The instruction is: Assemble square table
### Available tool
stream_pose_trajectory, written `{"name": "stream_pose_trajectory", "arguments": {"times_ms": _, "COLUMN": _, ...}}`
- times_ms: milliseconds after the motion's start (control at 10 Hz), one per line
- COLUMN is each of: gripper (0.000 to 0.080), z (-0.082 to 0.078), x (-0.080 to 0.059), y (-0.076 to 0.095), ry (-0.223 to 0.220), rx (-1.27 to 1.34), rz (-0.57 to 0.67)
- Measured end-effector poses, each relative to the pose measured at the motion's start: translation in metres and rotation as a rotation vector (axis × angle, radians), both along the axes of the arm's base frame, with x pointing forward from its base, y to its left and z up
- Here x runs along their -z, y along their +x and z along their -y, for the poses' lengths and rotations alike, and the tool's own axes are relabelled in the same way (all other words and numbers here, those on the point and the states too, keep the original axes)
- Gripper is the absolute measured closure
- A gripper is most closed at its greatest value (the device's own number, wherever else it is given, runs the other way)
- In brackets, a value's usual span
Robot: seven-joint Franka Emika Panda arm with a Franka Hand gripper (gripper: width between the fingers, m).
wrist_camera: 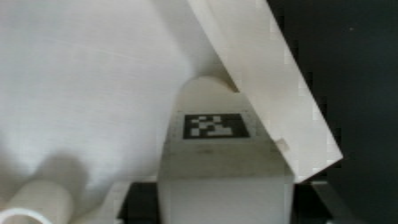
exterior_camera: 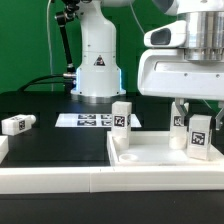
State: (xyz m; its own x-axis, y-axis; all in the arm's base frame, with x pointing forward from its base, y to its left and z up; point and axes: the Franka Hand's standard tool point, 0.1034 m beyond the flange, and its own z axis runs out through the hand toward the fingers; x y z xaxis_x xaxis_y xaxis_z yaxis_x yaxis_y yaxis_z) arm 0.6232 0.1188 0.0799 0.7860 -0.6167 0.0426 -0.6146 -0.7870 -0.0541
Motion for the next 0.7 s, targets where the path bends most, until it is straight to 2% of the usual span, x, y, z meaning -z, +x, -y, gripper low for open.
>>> {"name": "stream_pose_trajectory", "arguments": {"times_ms": 500, "gripper": 0.0509, "z": 0.0013, "x": 0.0002, "y": 0.0013, "ry": 0.033, "rx": 0.417, "rz": 0.001}}
{"name": "stream_pose_trajectory", "arguments": {"times_ms": 700, "gripper": 0.0509, "z": 0.0011, "x": 0.0004, "y": 0.0012, "ry": 0.039, "rx": 0.502, "rz": -0.001}}
